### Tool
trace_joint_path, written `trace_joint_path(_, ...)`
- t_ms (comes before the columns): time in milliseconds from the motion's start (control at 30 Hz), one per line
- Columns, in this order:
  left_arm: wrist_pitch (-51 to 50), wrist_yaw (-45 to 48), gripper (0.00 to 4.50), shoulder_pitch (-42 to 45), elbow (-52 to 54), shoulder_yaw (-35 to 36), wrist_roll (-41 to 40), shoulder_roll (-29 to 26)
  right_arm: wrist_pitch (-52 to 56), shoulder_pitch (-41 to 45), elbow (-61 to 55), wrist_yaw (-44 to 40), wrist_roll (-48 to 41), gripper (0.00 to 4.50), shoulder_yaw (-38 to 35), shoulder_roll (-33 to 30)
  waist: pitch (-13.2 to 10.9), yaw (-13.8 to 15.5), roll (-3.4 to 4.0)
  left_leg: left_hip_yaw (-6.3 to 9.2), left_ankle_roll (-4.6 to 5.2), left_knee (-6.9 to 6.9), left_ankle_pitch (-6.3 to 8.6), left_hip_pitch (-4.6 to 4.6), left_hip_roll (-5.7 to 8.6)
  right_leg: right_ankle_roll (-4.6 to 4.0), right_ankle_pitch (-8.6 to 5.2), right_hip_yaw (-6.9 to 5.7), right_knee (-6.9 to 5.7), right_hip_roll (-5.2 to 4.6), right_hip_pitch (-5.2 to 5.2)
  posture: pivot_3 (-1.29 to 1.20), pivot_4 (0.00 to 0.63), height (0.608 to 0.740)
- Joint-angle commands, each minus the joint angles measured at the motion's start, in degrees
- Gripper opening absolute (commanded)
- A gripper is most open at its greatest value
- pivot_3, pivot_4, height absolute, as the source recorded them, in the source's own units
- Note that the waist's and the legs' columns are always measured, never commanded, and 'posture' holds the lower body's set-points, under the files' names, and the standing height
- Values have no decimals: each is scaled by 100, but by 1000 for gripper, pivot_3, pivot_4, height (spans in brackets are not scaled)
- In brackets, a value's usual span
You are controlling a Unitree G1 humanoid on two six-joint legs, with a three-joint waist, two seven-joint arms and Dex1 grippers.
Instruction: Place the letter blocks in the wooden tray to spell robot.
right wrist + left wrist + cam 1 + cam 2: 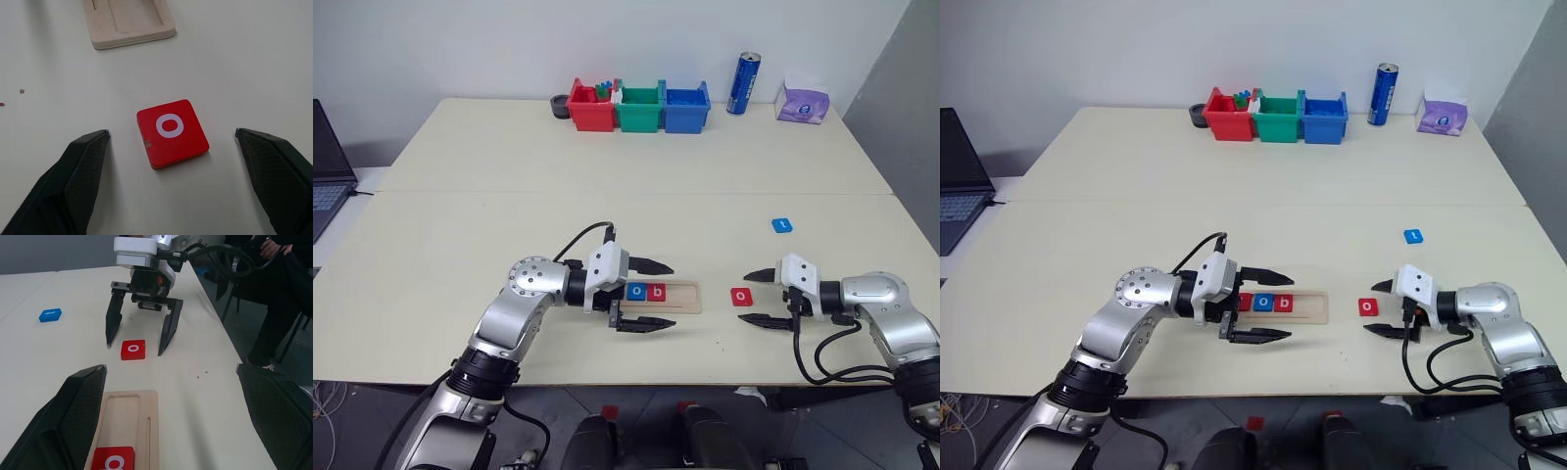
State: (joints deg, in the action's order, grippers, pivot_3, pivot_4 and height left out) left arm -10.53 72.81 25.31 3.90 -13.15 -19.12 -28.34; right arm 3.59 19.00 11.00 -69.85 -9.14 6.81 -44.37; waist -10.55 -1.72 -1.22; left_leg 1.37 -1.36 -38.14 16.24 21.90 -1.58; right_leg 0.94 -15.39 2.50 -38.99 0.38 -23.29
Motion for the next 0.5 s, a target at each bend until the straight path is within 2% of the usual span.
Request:
trace_joint_path(33, 81, 37, 4500, 77, 193, 12, -85, -9, 18, 67, -63, -23, -36, 3199, 8, 65, 0, -3, 0, 1, 0, 0, 0, 0, 0, 0, 0, 0, 0, 0, 0, 0, 150, 740)
trace_joint_path(200, 83, 77, 4500, 88, 172, 13, -81, -11, 106, 111, -97, 6, -56, 1435, -19, 104, 0, -2, 0, 1, 0, -5, 0, -1, 0, 0, 0, 0, -3, 0, 2, 0, 150, 740)
trace_joint_path(333, 98, 103, 4500, 136, 121, 64, -93, -37, 217, 161, -214, -18, -99, 1442, -67, 43, 0, -2, 0, 2, 0, -5, 0, -1, 0, 0, 0, -1, -3, 0, 2, 0, 150, 740)
trace_joint_path(500, 225, 178, 4500, 197, -197, 479, -175, -359, 964, 521, -893, 18, -421, 1442, -82, 151, -2, -26, 3, 5, 0, -6, 0, -3, -2, -1, 1, 1, -6, 2, 1, 0, 150, 740)
